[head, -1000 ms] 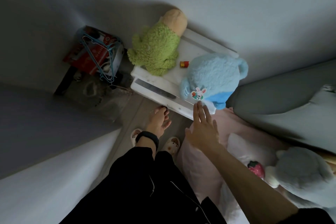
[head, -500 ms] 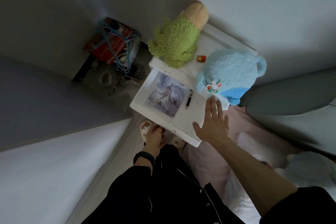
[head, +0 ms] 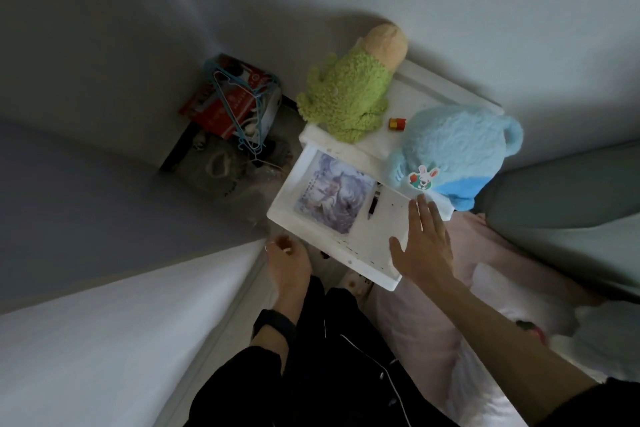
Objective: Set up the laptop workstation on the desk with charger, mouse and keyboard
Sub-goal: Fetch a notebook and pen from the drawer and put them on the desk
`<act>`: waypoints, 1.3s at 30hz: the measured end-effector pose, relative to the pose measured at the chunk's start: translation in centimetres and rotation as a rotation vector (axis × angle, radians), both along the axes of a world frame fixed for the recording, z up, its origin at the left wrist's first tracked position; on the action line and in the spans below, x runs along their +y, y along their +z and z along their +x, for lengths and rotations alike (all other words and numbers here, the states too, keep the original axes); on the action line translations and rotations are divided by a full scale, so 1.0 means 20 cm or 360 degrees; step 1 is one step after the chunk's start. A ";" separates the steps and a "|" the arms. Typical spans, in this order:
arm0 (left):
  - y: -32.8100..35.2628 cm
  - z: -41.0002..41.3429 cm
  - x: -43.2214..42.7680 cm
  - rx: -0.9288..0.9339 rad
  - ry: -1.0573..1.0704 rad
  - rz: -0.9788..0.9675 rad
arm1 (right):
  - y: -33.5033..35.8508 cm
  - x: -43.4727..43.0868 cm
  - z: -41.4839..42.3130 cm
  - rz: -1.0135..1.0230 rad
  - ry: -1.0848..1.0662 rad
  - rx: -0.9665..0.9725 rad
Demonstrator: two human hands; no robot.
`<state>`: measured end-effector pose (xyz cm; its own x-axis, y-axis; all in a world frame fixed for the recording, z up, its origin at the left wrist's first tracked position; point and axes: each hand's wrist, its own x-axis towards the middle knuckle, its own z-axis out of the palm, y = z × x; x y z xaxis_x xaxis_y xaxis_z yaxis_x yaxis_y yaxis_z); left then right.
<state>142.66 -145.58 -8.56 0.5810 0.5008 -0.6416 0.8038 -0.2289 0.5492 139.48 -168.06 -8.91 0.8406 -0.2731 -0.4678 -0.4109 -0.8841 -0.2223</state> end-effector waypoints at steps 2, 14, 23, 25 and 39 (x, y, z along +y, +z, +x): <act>0.08 0.05 -0.01 -0.0258 -0.0154 0.0019 | 0.01 0.02 -0.01 0.0109 -0.0095 -0.0212; -0.28 0.57 -0.15 0.0048 -0.1433 0.0209 | -0.34 0.21 0.28 0.0446 -0.0653 0.0109; -0.54 0.56 -0.13 0.0049 -0.1663 0.0623 | -0.54 0.22 0.45 0.0258 -0.0979 0.0128; -0.56 0.56 -0.12 0.0058 -0.1702 0.0691 | -0.53 0.25 0.45 0.0242 -0.0995 0.0186; -0.41 0.74 -0.10 0.0512 -0.1699 0.0200 | -0.11 0.21 0.13 0.1257 -0.1789 0.0444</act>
<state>157.51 -147.63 -16.83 0.5677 -0.0834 -0.8190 0.2626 -0.9245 0.2761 142.04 -163.85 -11.19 0.2059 -0.3193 -0.9250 -0.9190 0.2616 -0.2948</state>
